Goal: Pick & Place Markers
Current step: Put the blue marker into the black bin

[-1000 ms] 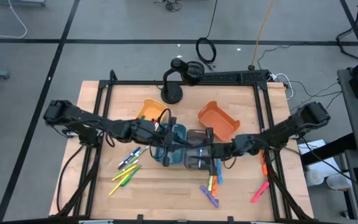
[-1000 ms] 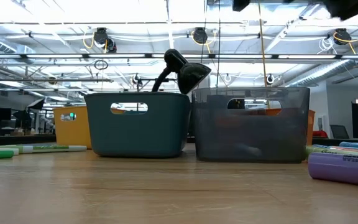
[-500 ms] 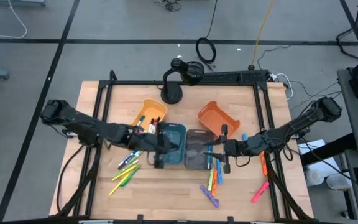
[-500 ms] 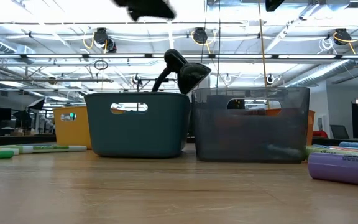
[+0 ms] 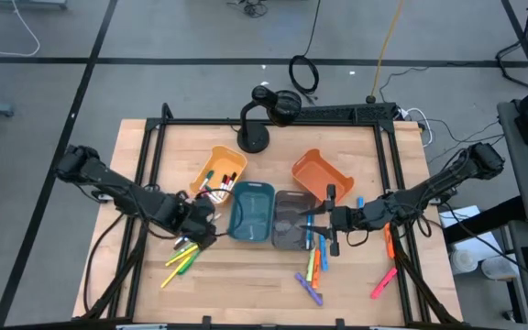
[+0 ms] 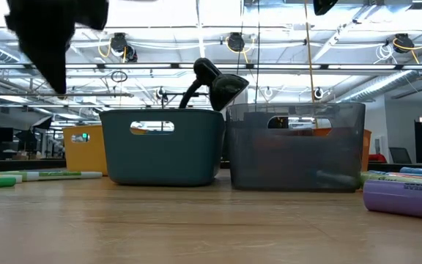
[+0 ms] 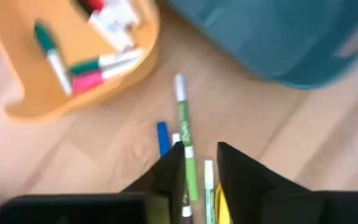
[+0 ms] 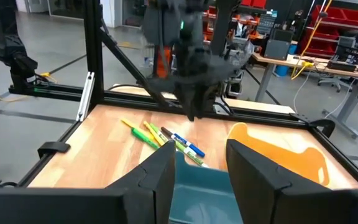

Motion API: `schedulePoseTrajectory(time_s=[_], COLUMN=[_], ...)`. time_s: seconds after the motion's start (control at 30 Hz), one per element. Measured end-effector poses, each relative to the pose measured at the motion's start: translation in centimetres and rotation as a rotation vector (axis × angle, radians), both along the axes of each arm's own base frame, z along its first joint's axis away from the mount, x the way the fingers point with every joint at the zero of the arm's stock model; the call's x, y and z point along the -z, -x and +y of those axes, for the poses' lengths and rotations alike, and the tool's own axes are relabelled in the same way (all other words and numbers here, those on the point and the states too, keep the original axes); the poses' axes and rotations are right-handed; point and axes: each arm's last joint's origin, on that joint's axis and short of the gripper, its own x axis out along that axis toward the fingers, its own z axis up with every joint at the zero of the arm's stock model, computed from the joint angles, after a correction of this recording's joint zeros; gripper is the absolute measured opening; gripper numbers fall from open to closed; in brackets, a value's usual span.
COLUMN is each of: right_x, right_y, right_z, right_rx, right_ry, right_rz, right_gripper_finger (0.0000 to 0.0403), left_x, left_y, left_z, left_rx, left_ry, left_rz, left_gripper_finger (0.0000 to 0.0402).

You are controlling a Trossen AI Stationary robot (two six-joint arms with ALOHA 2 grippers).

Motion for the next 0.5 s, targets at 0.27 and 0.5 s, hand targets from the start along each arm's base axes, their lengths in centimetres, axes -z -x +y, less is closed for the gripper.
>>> schedulePoseTrajectory(time_s=[0.27,0.5], right_x=[0.0,0.0], right_y=[0.0,0.0], right_z=[0.0,0.0], right_rx=[0.000,-0.001], right_ry=[0.003,0.011], right_rz=[-0.001,0.000], right_gripper_finger=[0.0130,0.0130], left_x=[4.8,8.3], left_y=[1.9,3.7], left_z=[1.2,1.7], left_rx=[-0.114,-0.144], left_ry=[-0.001,0.085], left_rz=[0.159,0.230], left_gripper_finger=[0.0178,0.0184])
